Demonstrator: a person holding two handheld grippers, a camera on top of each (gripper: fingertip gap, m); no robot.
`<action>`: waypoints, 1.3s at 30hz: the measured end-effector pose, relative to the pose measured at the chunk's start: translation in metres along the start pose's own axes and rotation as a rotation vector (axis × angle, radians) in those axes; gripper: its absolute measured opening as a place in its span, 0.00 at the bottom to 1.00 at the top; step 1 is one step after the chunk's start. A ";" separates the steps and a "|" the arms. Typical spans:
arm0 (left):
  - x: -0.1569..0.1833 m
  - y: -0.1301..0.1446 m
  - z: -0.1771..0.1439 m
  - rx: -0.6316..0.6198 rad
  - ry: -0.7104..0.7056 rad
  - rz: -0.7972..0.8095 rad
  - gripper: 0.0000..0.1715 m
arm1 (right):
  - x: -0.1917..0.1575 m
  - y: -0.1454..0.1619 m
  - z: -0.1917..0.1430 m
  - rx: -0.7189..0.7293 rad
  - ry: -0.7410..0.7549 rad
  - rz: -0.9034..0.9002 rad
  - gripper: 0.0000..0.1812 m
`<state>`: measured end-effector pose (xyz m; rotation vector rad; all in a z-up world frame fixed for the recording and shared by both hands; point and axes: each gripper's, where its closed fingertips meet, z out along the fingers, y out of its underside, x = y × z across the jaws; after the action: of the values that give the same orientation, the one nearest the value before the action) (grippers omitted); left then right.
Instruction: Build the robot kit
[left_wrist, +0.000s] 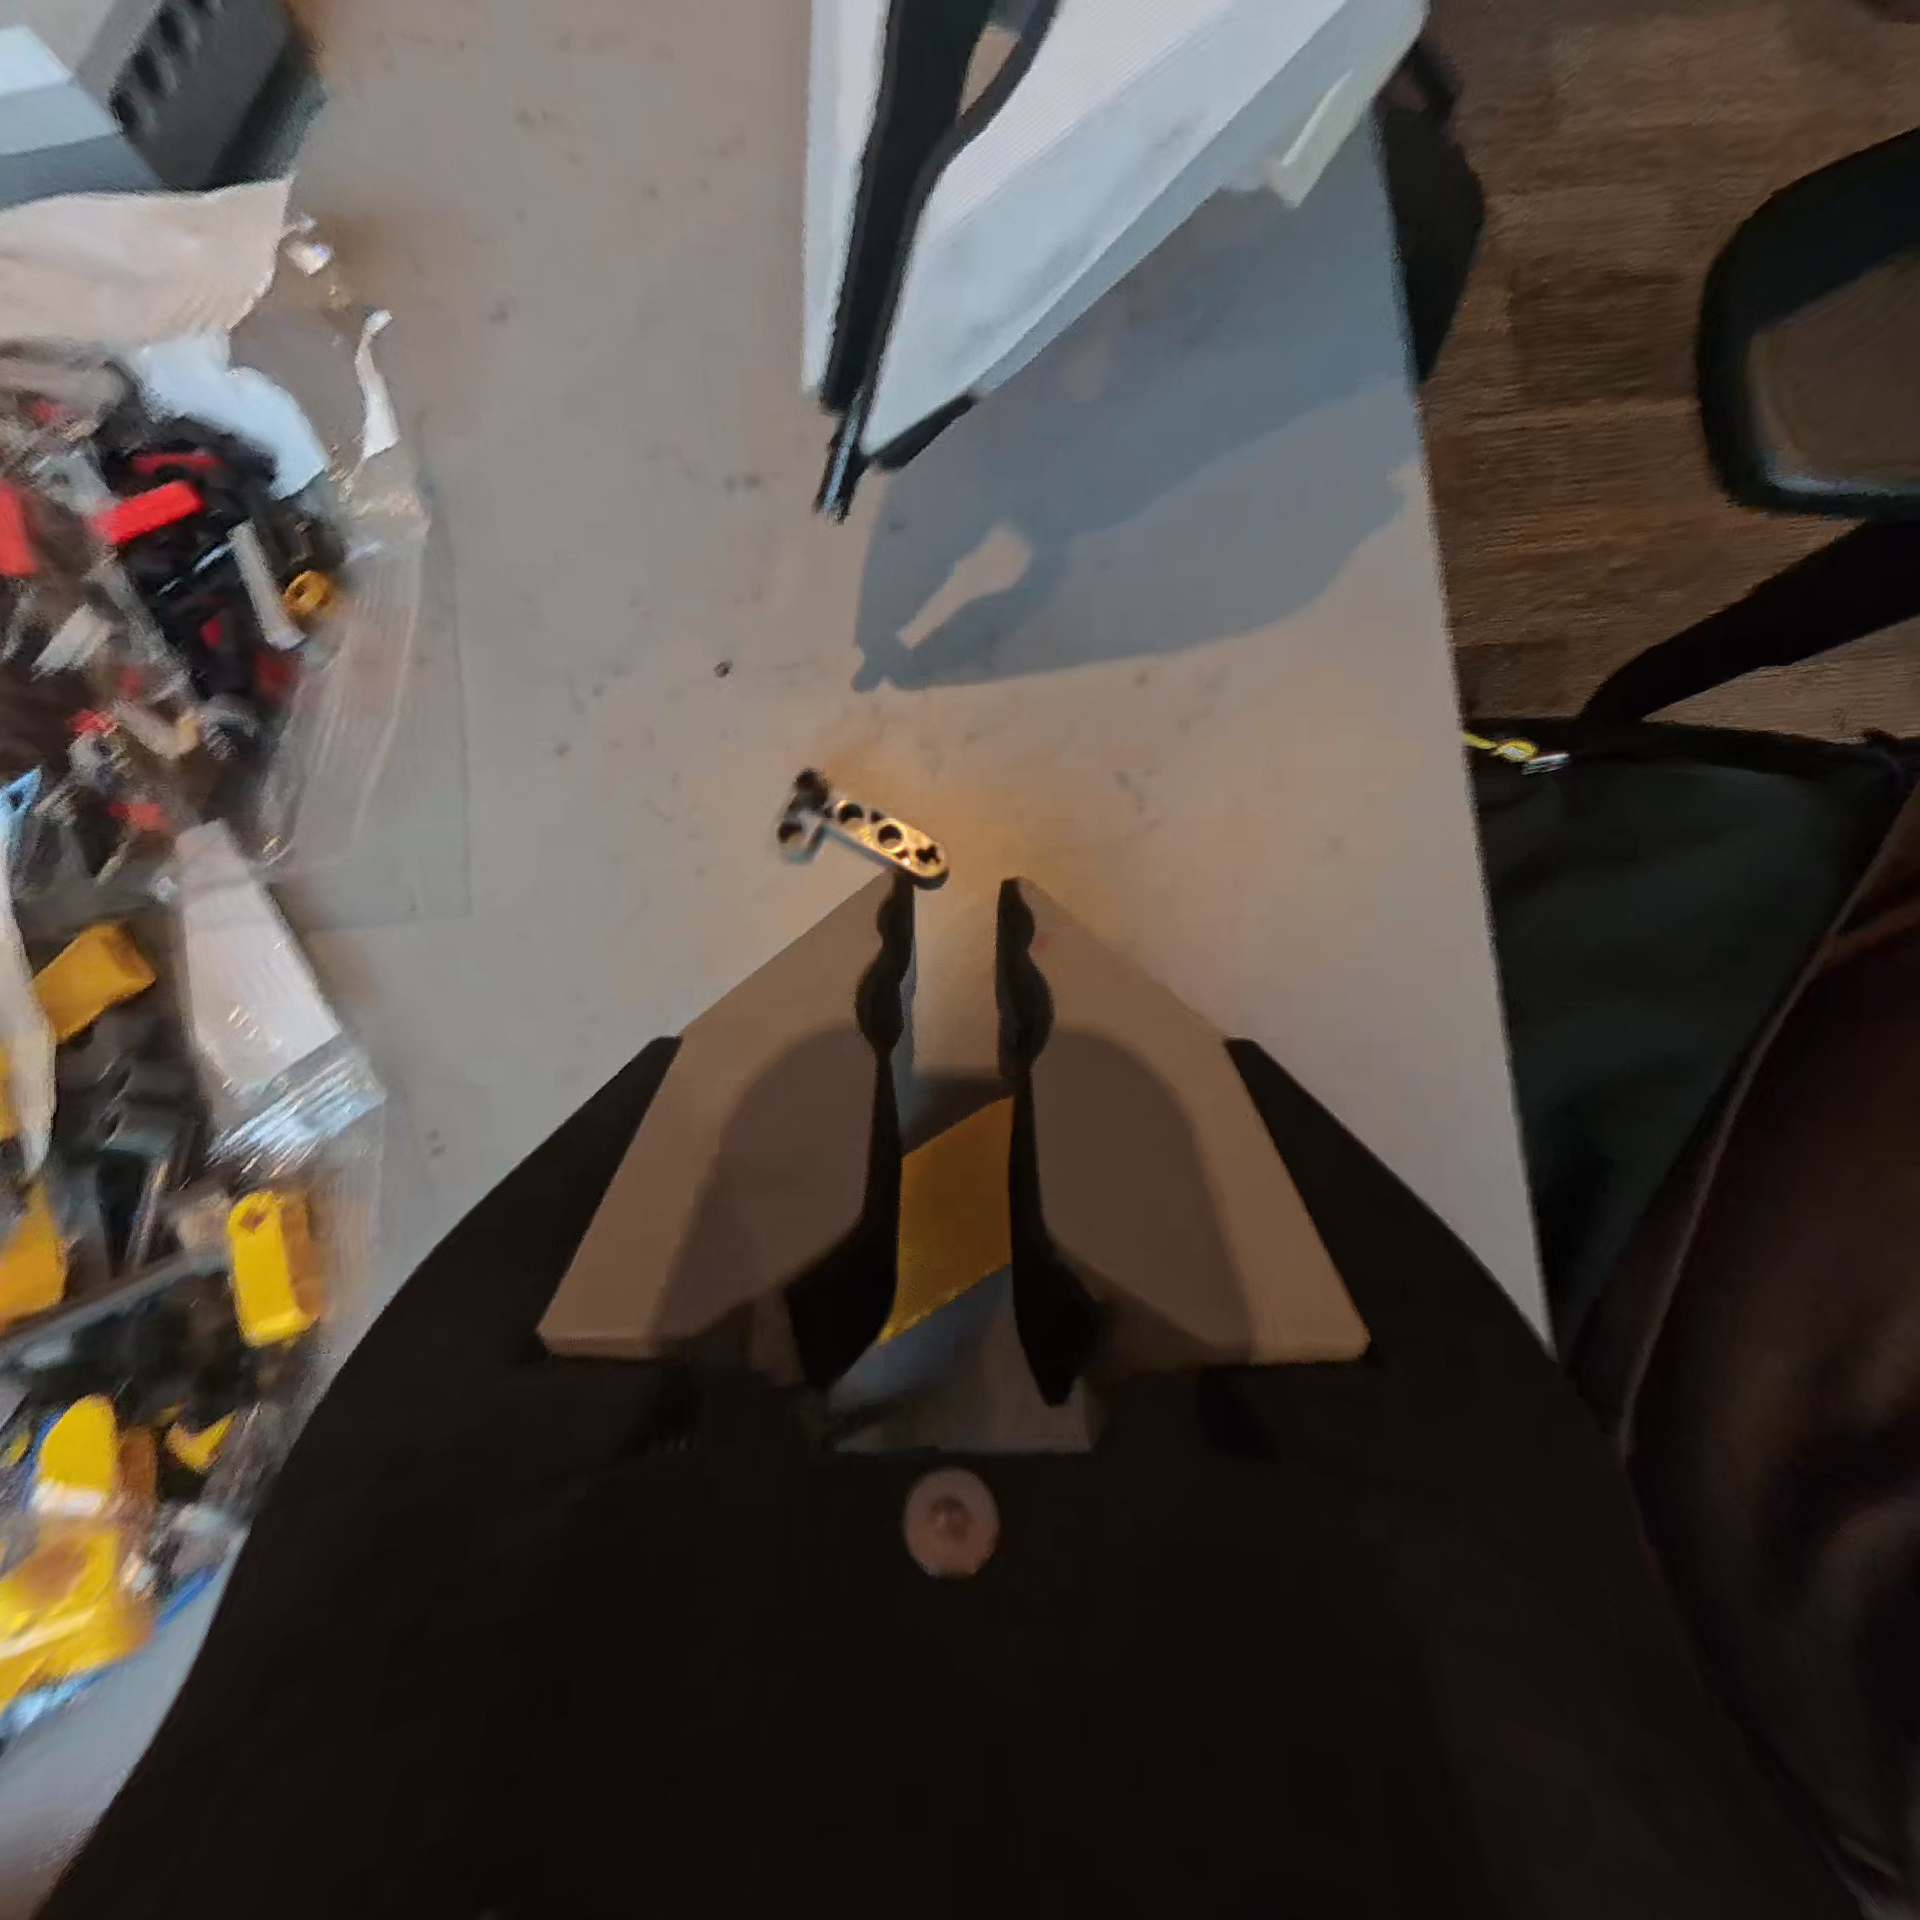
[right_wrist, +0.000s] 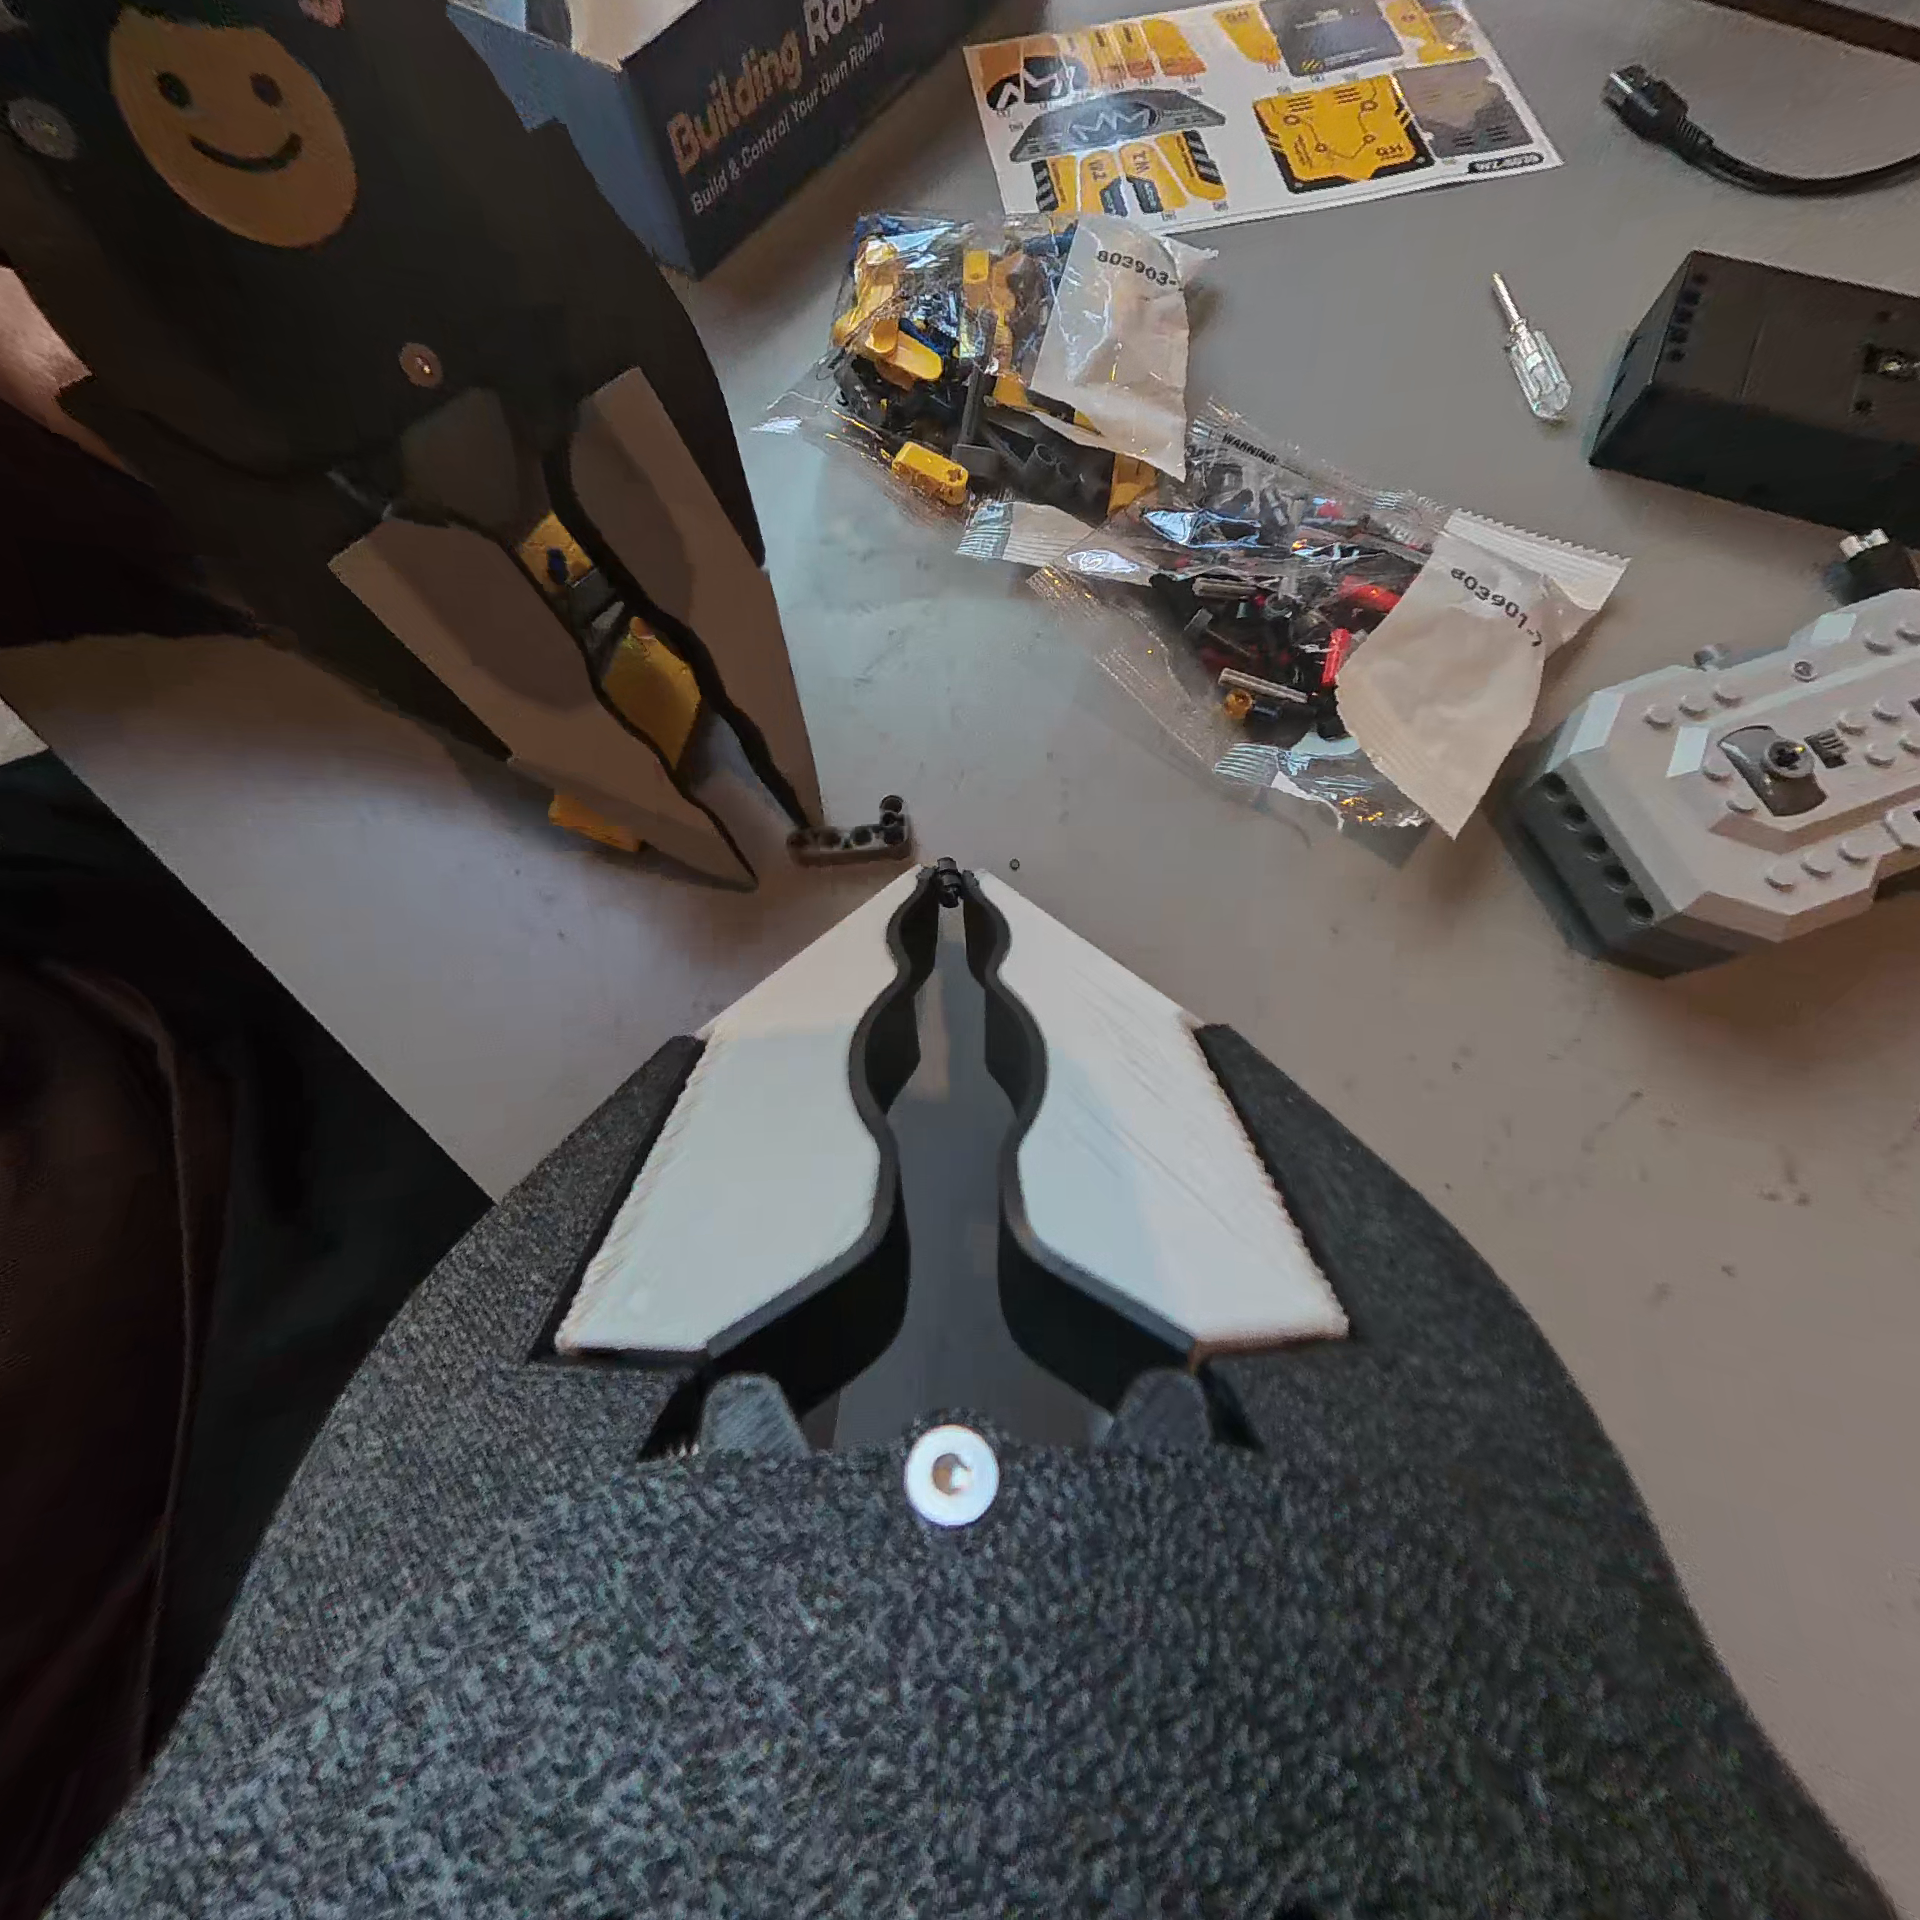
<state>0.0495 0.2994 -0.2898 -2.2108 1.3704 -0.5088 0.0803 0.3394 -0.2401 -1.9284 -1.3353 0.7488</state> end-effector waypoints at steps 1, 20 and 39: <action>0.007 -0.007 0.002 0.026 0.030 0.010 0.07 | -0.001 0.000 0.001 0.003 -0.012 0.008 0.02; -0.003 -0.036 -0.022 0.211 -0.158 0.170 0.10 | -0.035 -0.012 0.006 0.088 -0.315 0.264 0.02; -0.019 -0.065 -0.044 0.431 -0.316 0.077 0.01 | -0.022 -0.041 -0.007 0.300 -0.328 0.362 0.04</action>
<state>0.0643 0.3318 -0.2171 -1.7906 1.0598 -0.3662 0.0561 0.3273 -0.2017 -1.8734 -0.9854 1.4096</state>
